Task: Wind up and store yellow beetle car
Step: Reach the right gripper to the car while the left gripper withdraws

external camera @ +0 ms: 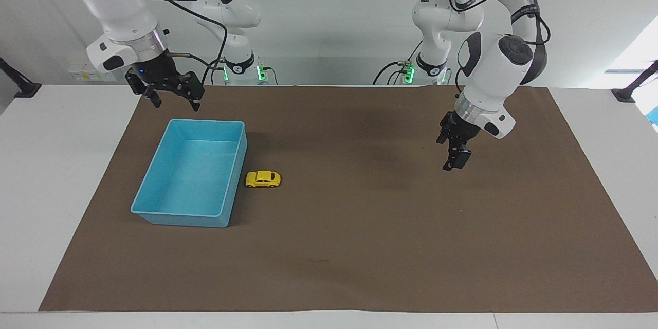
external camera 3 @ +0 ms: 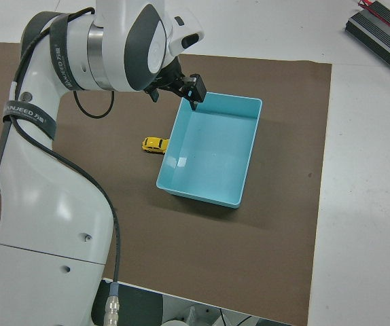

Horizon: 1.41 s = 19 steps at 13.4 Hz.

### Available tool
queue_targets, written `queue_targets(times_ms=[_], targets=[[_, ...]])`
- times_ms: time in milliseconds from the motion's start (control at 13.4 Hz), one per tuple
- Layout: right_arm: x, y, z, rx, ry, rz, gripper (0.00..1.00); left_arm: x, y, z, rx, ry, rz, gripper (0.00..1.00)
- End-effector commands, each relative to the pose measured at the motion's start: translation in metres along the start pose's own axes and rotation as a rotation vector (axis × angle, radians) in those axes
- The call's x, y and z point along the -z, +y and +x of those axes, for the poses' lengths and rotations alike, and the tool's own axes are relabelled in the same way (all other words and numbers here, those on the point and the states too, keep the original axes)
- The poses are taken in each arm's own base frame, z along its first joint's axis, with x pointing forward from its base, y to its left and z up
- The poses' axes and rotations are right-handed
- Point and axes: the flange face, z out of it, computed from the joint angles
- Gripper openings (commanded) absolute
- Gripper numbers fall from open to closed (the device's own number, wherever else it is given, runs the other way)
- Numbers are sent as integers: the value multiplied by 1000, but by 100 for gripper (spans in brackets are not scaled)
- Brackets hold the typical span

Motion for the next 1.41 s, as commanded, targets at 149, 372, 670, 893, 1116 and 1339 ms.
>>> queue_targets(times_ms=[149,372,670,893,1116,1339], targets=[[-7,-20,-15,-47,-16,-1,100,19,-5,14,-330,23,47,100],[-26,-41,-13,-124,-6,3,100,27,-10,28,-515,21,48,100],[-50,-66,-15,-302,2,12,100,30,-18,30,-805,32,120,100],[-69,-86,-18,-441,3,15,100,39,-23,33,-977,22,141,100],[-86,-92,-15,-604,-5,13,100,50,-32,46,-1136,6,148,100],[-108,-107,-9,-765,-8,15,100,64,-37,47,-1246,-1,151,100]])
